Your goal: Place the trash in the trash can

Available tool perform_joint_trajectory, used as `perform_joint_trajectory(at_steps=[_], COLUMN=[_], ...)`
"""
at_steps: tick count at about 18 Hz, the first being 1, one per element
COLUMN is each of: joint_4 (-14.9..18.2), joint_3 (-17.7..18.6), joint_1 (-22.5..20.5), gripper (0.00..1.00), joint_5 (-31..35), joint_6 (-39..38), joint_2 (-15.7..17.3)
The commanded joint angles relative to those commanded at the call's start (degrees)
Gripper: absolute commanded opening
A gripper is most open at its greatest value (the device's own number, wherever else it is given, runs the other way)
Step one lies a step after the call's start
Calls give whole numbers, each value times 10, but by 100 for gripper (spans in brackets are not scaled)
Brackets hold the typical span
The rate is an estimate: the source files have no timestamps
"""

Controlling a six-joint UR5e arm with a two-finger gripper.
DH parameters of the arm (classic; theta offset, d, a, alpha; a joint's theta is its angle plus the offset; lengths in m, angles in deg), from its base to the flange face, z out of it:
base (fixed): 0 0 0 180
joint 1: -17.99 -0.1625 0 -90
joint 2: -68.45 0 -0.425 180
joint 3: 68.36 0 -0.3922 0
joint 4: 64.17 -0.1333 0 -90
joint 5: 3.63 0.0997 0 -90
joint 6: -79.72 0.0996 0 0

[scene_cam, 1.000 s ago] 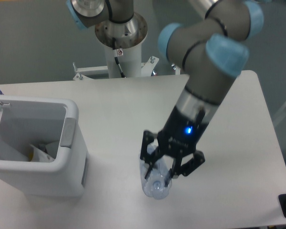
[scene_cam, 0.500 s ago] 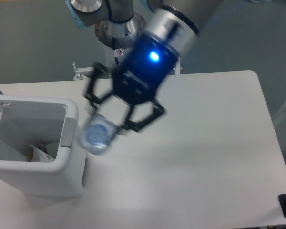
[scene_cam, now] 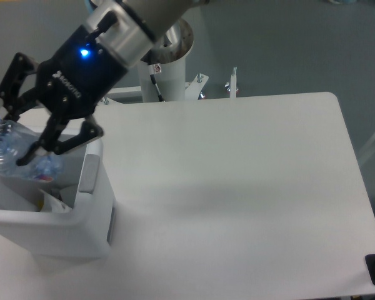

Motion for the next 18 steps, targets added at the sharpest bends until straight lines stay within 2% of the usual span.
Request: perform_joint_trajectory(at_steps=[1,2,3,4,5,11,13,16,18], joint_4=[-1,-1,-1,-1,-1,-1,-4,-4,-4], joint_3=[1,3,4,5,5,4,7,9,25], joint_1=[1,2,3,3,3,-4,-39,-89,-118], gripper=[30,43,70,91,100,100,100,100,100], joint_5=[0,0,0,1,2,7,36,82,116], joint_6=[0,0,3,10,14,15,17,39,65], joint_2=[-1,-1,-1,-2,-2,-6,-15,-49,-70])
